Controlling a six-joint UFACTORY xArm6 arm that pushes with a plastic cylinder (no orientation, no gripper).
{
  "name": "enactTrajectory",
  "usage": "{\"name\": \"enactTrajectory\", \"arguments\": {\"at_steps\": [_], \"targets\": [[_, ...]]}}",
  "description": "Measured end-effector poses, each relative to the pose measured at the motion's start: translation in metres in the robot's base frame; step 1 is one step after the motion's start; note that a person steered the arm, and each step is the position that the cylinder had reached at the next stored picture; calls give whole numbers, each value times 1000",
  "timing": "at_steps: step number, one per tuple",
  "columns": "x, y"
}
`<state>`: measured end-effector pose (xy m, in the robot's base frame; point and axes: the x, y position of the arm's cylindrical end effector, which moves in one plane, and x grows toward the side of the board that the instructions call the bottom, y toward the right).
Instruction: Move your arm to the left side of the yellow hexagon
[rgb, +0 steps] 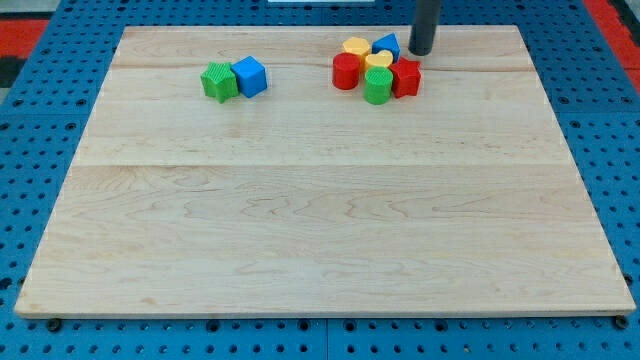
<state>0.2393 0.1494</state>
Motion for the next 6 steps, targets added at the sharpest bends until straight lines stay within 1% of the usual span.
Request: {"name": "enactTrajectory", "arguments": {"at_steps": [1,2,4,5,6], "targets": [[-40,58],[-47,40],[-47,-116],[-16,-173],[19,-169]]}}
